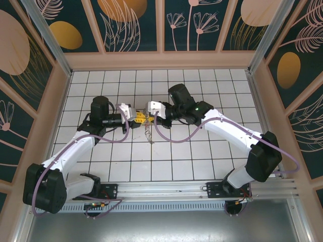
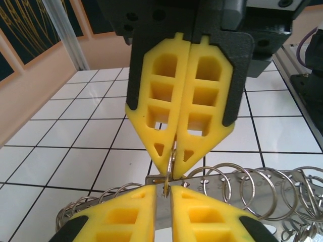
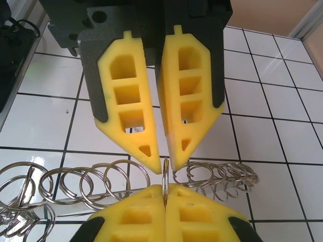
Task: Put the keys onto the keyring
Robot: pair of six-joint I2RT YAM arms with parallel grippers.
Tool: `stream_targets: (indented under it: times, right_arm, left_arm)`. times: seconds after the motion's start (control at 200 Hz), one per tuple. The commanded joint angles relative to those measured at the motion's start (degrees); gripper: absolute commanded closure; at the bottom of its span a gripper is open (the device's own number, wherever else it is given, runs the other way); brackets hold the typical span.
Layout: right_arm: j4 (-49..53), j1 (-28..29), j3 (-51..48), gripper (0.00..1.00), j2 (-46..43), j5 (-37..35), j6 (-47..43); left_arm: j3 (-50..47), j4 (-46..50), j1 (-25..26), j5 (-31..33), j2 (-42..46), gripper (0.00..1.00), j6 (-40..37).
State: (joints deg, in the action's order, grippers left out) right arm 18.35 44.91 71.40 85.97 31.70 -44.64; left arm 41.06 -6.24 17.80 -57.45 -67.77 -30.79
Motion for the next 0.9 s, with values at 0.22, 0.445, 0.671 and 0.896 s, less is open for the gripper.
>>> stream_targets:
  times: [0.22, 0.445, 0.671, 0.896]
  right_arm:
    - [-1.72, 2.18, 3.4, 1.0, 1.58, -0.1, -0.24]
    - [-1.92, 2.56, 3.27, 1.0, 1.75, -1.49, 0.02]
    - [0.99, 0.37, 1.43, 0.74, -0.09, -0.94, 0.56]
    - [1.39, -1.13, -0.15, 0.73, -2.09, 1.52, 1.23]
  left_arm:
    - [1.25, -2.72, 0.41, 0.4, -0.51, 0.87, 3.99]
    - [1.57, -2.72, 0.48, -0.9, -0.79, 1.0, 4.98]
    - [-0.71, -11.79, 0.39, -6.09, 0.66, 1.0, 11.07]
    - [-2.34, -18.55, 0.41, -9.05, 0.53, 1.0, 14.11]
